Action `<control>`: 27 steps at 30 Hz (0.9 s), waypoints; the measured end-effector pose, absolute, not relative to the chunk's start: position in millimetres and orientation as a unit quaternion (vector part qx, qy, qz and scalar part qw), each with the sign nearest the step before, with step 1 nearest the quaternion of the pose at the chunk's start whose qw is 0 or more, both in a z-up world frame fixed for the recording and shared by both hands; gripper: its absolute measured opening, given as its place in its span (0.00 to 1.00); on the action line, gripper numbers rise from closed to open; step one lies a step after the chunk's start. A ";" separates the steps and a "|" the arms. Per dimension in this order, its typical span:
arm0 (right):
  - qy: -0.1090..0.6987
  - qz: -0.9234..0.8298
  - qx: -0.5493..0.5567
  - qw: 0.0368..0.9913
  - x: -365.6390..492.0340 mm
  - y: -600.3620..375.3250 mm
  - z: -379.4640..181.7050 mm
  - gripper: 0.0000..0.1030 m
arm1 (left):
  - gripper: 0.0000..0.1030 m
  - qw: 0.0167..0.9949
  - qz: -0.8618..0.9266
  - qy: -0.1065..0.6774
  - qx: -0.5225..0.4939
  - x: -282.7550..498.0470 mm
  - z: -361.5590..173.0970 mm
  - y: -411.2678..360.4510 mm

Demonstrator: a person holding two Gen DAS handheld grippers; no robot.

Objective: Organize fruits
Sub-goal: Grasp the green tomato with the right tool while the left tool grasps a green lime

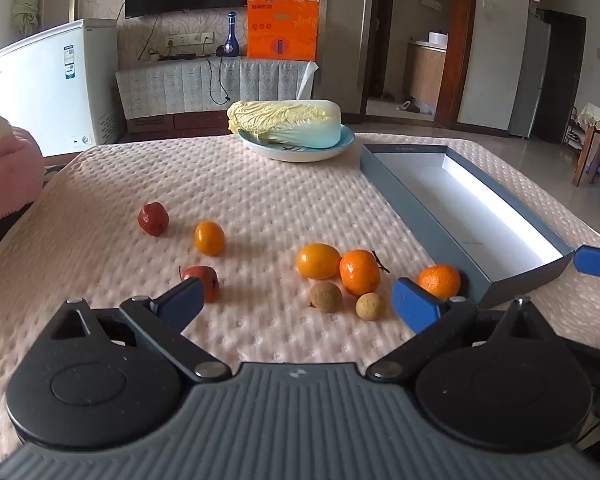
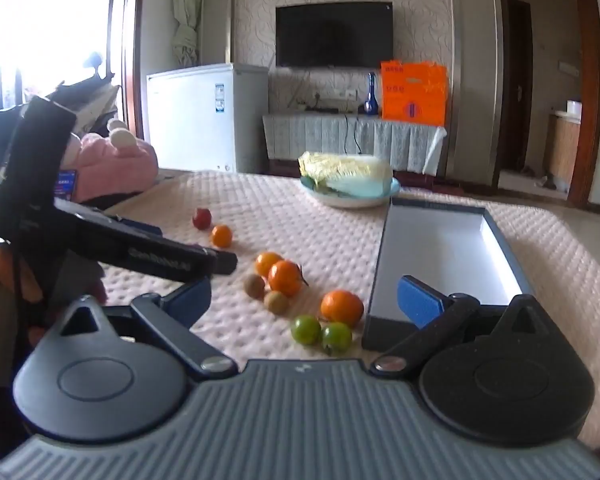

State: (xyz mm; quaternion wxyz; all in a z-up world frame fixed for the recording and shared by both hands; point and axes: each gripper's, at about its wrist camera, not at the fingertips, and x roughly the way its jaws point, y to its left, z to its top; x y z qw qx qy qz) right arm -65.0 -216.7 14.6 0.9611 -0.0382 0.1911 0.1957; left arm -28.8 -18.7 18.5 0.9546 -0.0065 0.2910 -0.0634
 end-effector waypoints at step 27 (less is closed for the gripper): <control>0.286 0.165 -0.022 0.944 -6.1 -198.5 -28.9 0.33 | 0.76 0.945 -0.127 0.302 0.011 -24.1 12.6 -28.5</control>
